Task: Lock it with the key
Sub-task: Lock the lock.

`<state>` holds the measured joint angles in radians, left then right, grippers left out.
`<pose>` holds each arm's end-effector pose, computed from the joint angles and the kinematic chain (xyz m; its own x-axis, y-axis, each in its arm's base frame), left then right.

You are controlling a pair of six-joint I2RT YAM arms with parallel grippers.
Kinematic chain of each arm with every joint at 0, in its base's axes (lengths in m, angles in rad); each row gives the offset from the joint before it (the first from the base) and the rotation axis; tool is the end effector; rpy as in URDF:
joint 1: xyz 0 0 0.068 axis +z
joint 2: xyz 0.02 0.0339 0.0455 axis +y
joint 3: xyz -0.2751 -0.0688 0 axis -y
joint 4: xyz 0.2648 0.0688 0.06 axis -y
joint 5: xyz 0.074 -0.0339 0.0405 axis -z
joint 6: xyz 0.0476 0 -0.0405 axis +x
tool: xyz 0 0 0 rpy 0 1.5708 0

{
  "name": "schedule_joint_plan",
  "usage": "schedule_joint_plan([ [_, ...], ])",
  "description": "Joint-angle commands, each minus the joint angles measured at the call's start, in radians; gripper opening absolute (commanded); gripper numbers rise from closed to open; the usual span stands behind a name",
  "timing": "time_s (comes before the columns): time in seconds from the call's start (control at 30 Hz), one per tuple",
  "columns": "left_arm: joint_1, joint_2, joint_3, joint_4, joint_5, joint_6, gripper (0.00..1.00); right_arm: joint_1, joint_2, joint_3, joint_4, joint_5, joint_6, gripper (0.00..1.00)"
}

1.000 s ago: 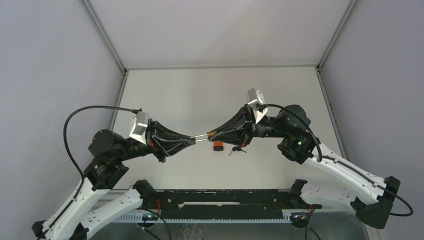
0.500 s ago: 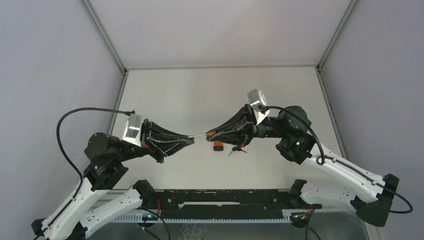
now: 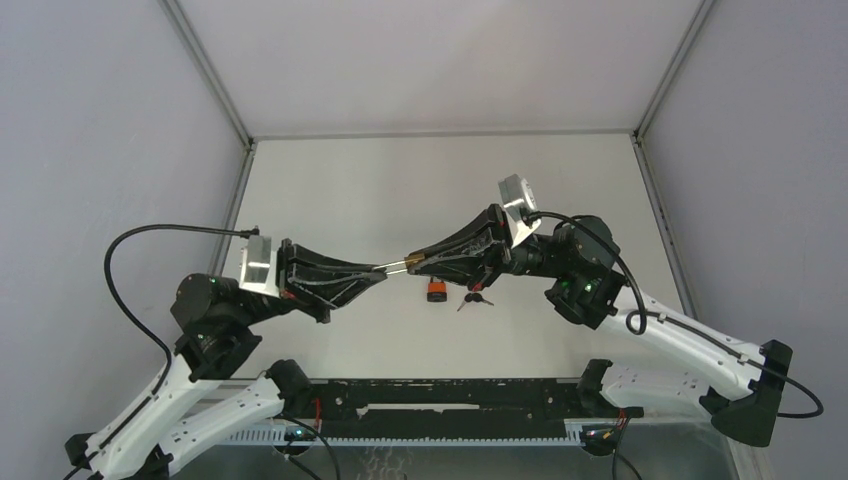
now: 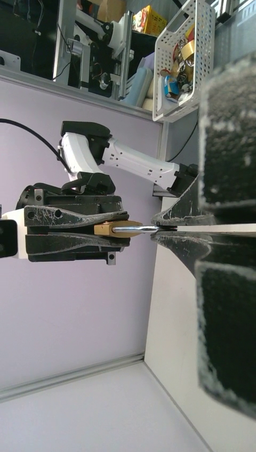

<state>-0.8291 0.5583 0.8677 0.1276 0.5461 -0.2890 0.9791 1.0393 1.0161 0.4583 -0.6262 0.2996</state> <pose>0.0659 -0.1085 0.4455 0.0039 -0.3648 -0.9311 0.9901 0.1319 -0.0475 0.1156 0.2220 0.4519 -0.0613 0.3375 -0.9393 -0.9952 -0.0929 0.0316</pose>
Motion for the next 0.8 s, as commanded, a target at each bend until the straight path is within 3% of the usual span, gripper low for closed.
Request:
schedule_joint_plan([
  [0.0,-0.05,0.091,-0.055,-0.042,0.014,0.017,0.0,0.054,0.078,0.008,-0.008,0.074,-0.018,0.0],
  [0.3,-0.08,0.127,-0.046,0.028,0.041,-0.033,0.0,0.056,0.133,0.008,-0.089,0.1,-0.074,0.0],
  [0.47,-0.102,0.148,-0.073,0.02,0.03,-0.06,0.0,0.056,0.147,0.011,-0.031,0.075,-0.054,0.0],
  [0.67,-0.1,0.131,-0.051,-0.055,-0.011,0.003,0.0,0.039,0.074,0.016,-0.165,0.065,-0.106,0.0],
  [0.7,-0.095,0.118,-0.042,-0.085,-0.025,0.027,0.0,0.018,0.056,0.016,-0.202,0.035,-0.103,0.13],
  [0.77,-0.061,0.104,-0.021,-0.152,-0.041,0.06,0.0,-0.037,0.011,0.016,-0.288,-0.054,-0.1,0.55],
])
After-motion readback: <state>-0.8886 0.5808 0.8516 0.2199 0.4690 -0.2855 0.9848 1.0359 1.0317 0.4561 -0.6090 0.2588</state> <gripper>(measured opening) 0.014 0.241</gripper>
